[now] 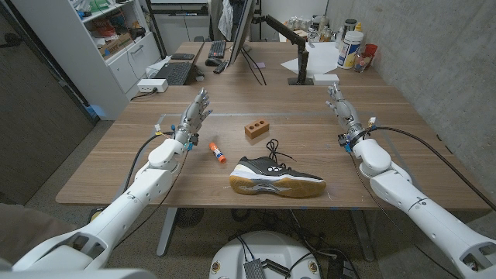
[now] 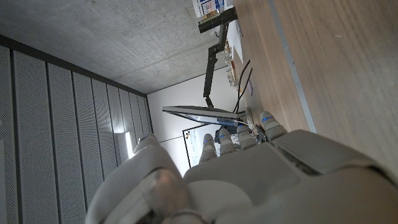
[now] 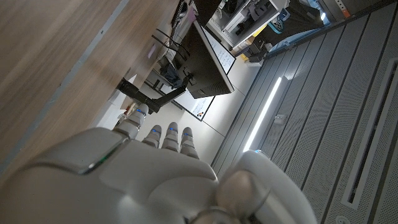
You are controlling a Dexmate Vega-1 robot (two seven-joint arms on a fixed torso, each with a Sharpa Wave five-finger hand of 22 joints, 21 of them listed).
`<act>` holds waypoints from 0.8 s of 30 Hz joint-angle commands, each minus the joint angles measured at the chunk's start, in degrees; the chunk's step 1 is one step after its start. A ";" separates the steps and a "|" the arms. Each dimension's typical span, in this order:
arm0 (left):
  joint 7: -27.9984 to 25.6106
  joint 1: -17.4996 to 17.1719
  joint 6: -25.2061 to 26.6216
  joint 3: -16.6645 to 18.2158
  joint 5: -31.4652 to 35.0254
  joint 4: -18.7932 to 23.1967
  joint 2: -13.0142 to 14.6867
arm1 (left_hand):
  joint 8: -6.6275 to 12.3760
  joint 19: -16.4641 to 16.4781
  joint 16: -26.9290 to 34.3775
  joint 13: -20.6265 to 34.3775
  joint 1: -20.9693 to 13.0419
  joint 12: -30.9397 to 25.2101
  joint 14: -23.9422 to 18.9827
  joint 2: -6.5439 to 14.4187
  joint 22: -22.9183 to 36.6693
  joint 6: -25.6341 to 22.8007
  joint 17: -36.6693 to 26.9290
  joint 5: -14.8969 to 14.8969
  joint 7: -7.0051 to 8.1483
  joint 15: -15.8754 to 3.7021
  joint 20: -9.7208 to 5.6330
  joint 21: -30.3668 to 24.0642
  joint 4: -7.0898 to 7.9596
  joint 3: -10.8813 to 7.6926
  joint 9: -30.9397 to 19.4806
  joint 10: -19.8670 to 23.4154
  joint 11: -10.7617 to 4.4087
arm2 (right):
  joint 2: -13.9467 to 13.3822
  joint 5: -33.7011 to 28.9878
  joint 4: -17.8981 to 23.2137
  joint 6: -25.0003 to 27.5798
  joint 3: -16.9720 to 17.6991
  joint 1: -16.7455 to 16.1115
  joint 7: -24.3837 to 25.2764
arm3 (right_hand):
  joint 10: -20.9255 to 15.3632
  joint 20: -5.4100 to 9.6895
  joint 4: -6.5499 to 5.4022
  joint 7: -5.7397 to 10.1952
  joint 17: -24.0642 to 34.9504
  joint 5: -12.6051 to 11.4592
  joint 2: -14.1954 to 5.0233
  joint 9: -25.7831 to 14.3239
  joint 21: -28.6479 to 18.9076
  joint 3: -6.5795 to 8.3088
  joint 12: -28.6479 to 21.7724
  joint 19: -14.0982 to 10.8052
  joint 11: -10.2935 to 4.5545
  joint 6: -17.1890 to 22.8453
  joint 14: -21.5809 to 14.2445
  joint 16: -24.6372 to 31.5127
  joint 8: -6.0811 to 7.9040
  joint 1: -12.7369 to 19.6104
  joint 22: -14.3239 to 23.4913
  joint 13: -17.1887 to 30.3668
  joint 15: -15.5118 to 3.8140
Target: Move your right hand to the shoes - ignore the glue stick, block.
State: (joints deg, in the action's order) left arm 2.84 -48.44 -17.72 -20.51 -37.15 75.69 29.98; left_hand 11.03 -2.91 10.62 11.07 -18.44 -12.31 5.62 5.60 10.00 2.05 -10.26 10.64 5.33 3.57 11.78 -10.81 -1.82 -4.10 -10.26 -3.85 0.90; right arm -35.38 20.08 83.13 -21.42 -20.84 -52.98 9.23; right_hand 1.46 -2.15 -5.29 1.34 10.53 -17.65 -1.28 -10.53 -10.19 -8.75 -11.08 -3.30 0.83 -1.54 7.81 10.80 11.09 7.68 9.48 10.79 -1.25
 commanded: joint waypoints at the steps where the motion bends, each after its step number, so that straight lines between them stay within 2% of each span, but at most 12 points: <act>1: 0.57 0.05 0.22 0.35 -0.47 -0.26 0.55 | -0.04 -0.39 0.12 0.26 -0.61 -0.22 0.49 -0.10 0.14 -0.19 -0.24 0.23 0.08 -0.12 0.34 -0.10 -0.32 -0.26 -0.10 -0.39 -0.01 | -2.34 -4.98 2.51 -0.41 -0.69 -0.19 0.28 | 0.81 0.01 0.49 0.26 0.20 0.27 -0.21 -0.27 0.04 0.06 0.07 0.51 -0.21 -1.00 0.80 -0.14 -0.07 1.17 0.14 0.16 -0.11; 6: 0.43 -0.51 0.00 0.77 -0.47 0.26 1.16 | -0.07 -0.42 0.11 0.25 -0.72 -0.17 0.54 -0.01 0.14 -0.13 -0.23 0.23 0.07 -0.06 0.33 -0.10 -0.39 -0.34 -0.10 -0.50 0.01 | -3.52 -6.82 3.98 -0.31 -0.62 -0.78 0.43 | 1.15 0.08 0.65 0.26 0.20 0.33 -0.27 -0.27 0.00 0.12 0.16 0.63 -0.30 -1.15 1.00 -0.15 -0.09 1.47 0.14 0.16 -0.30; 18: 0.30 -0.99 0.05 1.07 -0.79 0.47 1.35 | -0.11 -0.57 0.05 0.25 -1.03 -0.14 0.77 0.22 0.14 -0.08 -0.22 0.22 0.03 0.09 0.33 -0.08 -0.62 -0.58 -0.10 -0.54 0.08 | -4.12 -7.61 5.29 -0.08 0.05 -1.29 0.56 | 1.27 0.10 0.91 0.45 0.20 0.45 -0.36 -0.28 -0.09 0.20 0.13 0.71 -0.41 -1.18 1.09 -0.07 -0.04 1.95 0.13 0.16 -0.47; 21: 0.33 -1.02 0.05 1.10 -0.83 0.46 1.37 | -0.12 -0.60 0.07 0.25 -1.10 -0.14 0.76 0.26 0.14 -0.08 -0.21 0.21 0.11 0.06 0.33 -0.08 -0.67 -0.64 -0.10 -0.55 0.07 | -4.74 -8.40 6.29 -0.28 0.14 -1.46 0.32 | 1.28 0.09 0.97 0.43 0.20 0.49 -0.37 -0.28 -0.12 0.22 0.12 0.72 -0.42 -1.15 1.09 -0.05 -0.02 2.06 0.13 0.16 -0.49; 22: 0.43 -0.99 -0.02 1.15 -0.84 0.45 1.43 | -0.13 -0.61 0.07 0.25 -1.12 -0.12 0.77 0.27 0.14 -0.07 -0.21 0.21 0.07 0.10 0.33 -0.07 -0.69 -0.65 -0.10 -0.59 0.07 | -5.74 -9.65 7.47 -0.14 0.19 -1.64 0.23 | 1.28 0.13 0.99 0.51 0.20 0.50 -0.38 -0.28 -0.13 0.23 0.11 0.71 -0.45 -1.18 1.09 -0.04 -0.03 2.09 0.13 0.16 -0.49; 24: 0.44 -0.99 -0.03 1.15 -0.84 0.44 1.43 | -0.12 -0.63 0.08 0.25 -1.14 -0.11 0.76 0.29 0.14 -0.09 -0.21 0.20 0.01 0.08 0.33 -0.07 -0.72 -0.67 -0.10 -0.61 0.09 | -5.72 -9.74 7.53 -0.03 0.26 -1.68 0.22 | 1.24 0.09 1.02 0.55 0.20 0.51 -0.39 -0.28 -0.13 0.24 0.08 0.74 -0.45 -1.16 1.13 -0.04 -0.02 2.16 0.13 0.16 -0.53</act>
State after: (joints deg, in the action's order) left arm 3.21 -49.20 -17.76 -19.61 -37.79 76.00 31.15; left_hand 11.03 -3.22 10.61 11.06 -18.67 -12.31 5.91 5.82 9.99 2.05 -10.26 10.64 5.33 3.86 12.08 -10.81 -2.30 -4.59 -10.25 -3.85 0.90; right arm -39.02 12.90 87.70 -21.72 -21.07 -54.02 9.69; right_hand 2.17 -2.14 -4.58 1.63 10.53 -17.15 -1.44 -10.52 -10.19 -8.52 -11.08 -2.49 0.52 -2.27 8.31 10.80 11.09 9.19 9.47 10.78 -1.75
